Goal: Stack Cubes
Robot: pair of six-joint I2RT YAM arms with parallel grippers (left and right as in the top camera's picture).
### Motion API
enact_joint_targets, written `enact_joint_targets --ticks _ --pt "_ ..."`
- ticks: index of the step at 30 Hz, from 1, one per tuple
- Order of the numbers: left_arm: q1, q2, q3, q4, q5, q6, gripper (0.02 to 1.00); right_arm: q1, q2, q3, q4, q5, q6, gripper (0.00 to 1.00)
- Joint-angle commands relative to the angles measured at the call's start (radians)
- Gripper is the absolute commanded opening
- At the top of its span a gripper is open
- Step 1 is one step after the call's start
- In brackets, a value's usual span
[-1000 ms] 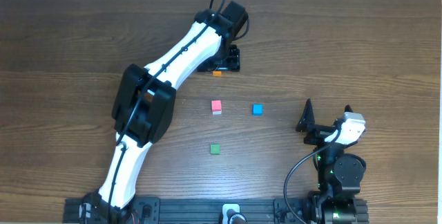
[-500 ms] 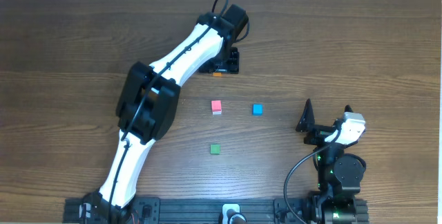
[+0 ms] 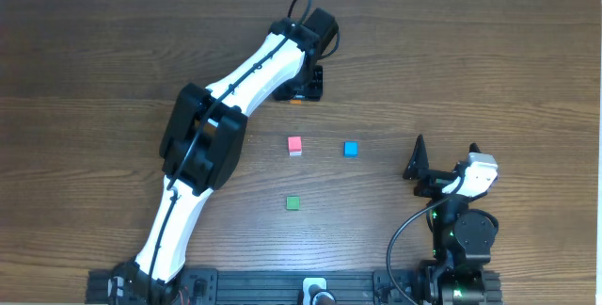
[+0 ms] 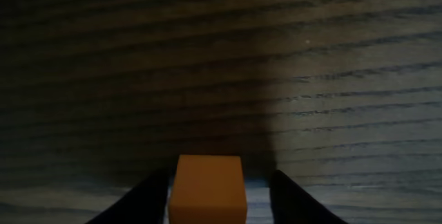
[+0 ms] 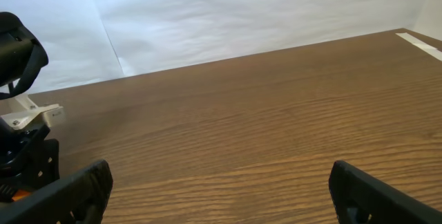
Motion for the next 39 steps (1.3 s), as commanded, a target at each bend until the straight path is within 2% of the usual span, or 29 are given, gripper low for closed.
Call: enact_joint_targets --ticks 1,26,30,34,39 --pt "0.012 0.013 0.002 -0.004 -0.015 -0.027 0.432 0.003 -0.01 -0.011 0.003 -0.008 -0.001 0.991" --pt "0.017 0.013 0.002 -0.019 -0.014 -0.037 0.211 0.003 -0.01 -0.011 0.003 -0.008 -0.001 0.991" --pt "0.017 0.007 0.003 -0.019 -0.003 -0.038 0.148 0.003 -0.01 -0.011 0.003 -0.008 -0.001 0.991" --pt "0.011 -0.042 0.003 -0.031 0.0 -0.039 0.042 0.003 -0.01 -0.011 0.003 -0.008 -0.001 0.993" --pt "-0.01 -0.167 0.002 -0.071 -0.001 -0.066 0.04 0.003 -0.01 -0.011 0.003 -0.008 -0.001 0.991"
